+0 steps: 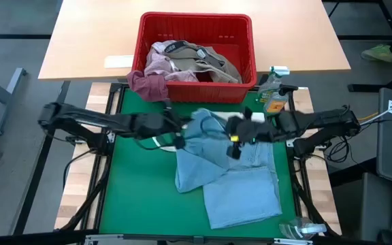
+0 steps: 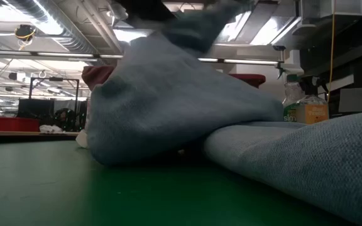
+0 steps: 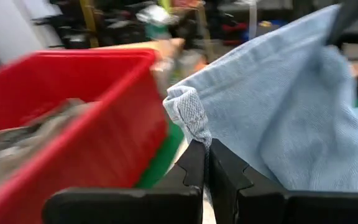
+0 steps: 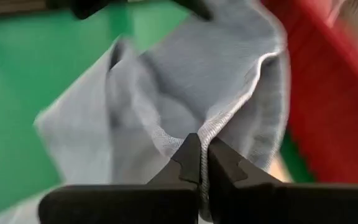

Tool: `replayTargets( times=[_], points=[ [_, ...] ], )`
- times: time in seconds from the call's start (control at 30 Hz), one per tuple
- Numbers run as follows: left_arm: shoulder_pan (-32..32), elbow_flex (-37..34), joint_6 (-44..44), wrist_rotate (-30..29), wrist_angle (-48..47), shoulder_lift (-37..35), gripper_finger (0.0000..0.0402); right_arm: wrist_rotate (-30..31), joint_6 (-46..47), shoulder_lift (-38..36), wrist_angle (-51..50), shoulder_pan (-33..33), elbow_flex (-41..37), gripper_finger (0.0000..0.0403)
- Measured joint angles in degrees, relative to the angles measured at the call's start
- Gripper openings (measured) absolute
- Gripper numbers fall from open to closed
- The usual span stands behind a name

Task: Fold Laundry from Bin
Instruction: Fold the blue pants from the red laundry basket

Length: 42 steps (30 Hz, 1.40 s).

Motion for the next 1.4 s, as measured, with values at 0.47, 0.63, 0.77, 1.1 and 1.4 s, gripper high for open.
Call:
replayTargets(
  times=[0.47,0.63,0.77,1.1,1.4],
  points=[
    [-19.37,0.03,0.28,-40.14,-6.05,-20.98,0.0001,-29.92,-24.78,4.40,45.35,-21.76,1.82,0.0007],
    [-23.53,0.07,2.65,-50.75,-6.07,-23.53,0.0001,-32.90,-24.78,9.11,56.57,-27.29,1.79,0.0011],
    [-25.27,0.07,5.42,-57.80,-6.01,-23.84,0.0001,-34.41,-24.76,13.97,66.18,-30.25,1.79,0.0007],
    [-23.37,0.07,7.89,-58.40,-6.12,-24.47,0.0001,-34.75,-24.63,26.41,95.37,-33.15,1.75,0.0013],
    [-23.23,0.07,7.95,-58.42,-7.54,-24.45,0.0001,-34.29,-24.72,31.59,93.47,-33.15,1.75,0.0014]
  ],
)
